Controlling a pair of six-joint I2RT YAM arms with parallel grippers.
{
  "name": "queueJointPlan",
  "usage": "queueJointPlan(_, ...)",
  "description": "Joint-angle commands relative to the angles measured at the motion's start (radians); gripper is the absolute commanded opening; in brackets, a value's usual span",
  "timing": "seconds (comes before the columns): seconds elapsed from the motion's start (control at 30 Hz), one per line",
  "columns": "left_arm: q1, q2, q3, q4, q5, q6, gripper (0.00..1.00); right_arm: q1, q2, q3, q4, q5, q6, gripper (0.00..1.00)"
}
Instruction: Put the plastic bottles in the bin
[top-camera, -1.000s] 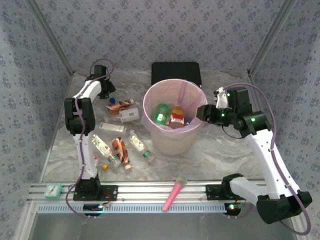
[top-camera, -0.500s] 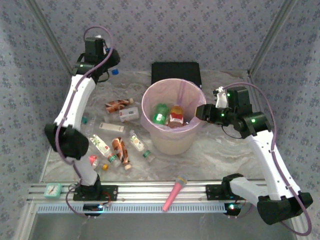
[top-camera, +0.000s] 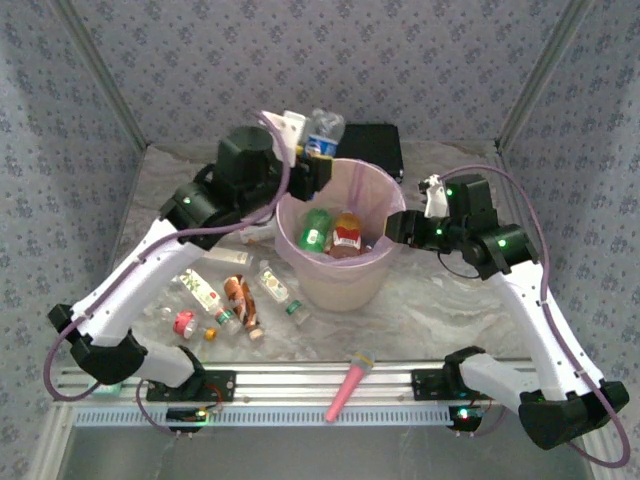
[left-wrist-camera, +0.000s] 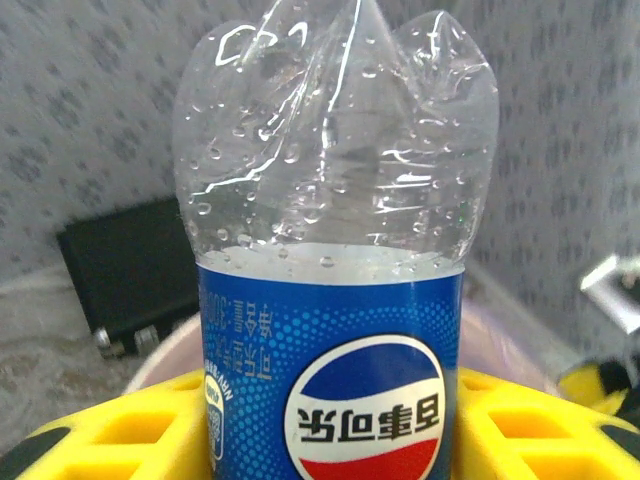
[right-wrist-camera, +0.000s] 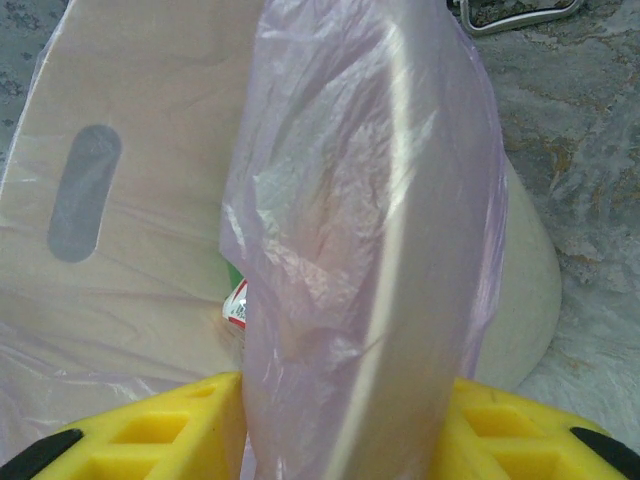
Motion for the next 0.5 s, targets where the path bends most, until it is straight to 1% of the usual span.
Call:
queueJointPlan(0.0, -0.018, 0.024, -0.037, -0.087, -0.010, 0.034, 0.35, 0.019, -0.012, 0.014, 0.039, -0.002, -0.005, 0.45)
queueJointPlan(0.17, -0.062, 0.100, -0.051, -0.212, -0.021, 0.061, 0.34, 0.028, -0.008, 0.014, 0.040, 0.016, -0.014, 0.45)
queueJointPlan(0.47, -0.077, 0.226, -0.061, -0.260, 0.032, 0.081, 0.36, 0.036, 0.015, 0.023, 0.029, 0.042, -0.044, 0.45)
